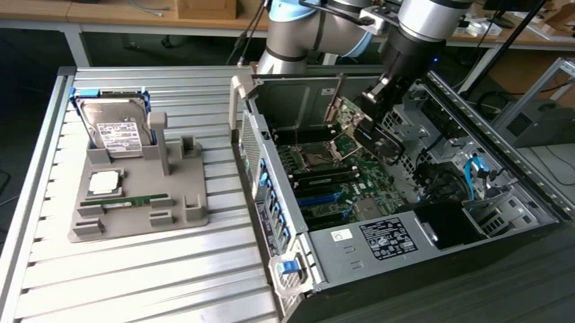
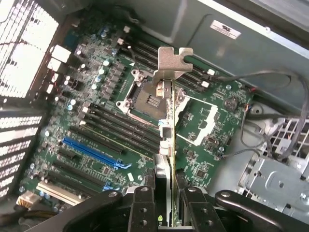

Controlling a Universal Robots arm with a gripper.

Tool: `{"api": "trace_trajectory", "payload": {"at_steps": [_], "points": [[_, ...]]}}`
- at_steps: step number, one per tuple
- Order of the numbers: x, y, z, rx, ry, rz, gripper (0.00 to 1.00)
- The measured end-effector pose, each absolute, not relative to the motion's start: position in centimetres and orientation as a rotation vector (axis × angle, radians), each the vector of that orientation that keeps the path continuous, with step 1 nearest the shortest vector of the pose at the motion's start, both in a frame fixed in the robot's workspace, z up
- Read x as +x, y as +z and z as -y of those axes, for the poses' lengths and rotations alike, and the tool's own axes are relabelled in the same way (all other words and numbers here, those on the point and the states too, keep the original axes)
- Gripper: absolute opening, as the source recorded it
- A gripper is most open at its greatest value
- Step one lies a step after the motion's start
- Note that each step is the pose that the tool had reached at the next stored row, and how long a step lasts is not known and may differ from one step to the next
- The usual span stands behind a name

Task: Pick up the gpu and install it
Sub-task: 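Insert the gpu into the slot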

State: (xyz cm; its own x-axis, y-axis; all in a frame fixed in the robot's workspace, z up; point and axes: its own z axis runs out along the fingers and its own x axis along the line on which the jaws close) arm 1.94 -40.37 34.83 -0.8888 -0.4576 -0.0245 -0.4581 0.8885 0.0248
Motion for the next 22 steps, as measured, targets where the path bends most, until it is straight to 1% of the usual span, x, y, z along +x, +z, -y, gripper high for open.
{"api": "trace_trajectory", "payload": {"at_steps": [22], "points": [[1.95, 34.78, 40.36, -1.107, 0.05, -2.924, 0.27]]}}
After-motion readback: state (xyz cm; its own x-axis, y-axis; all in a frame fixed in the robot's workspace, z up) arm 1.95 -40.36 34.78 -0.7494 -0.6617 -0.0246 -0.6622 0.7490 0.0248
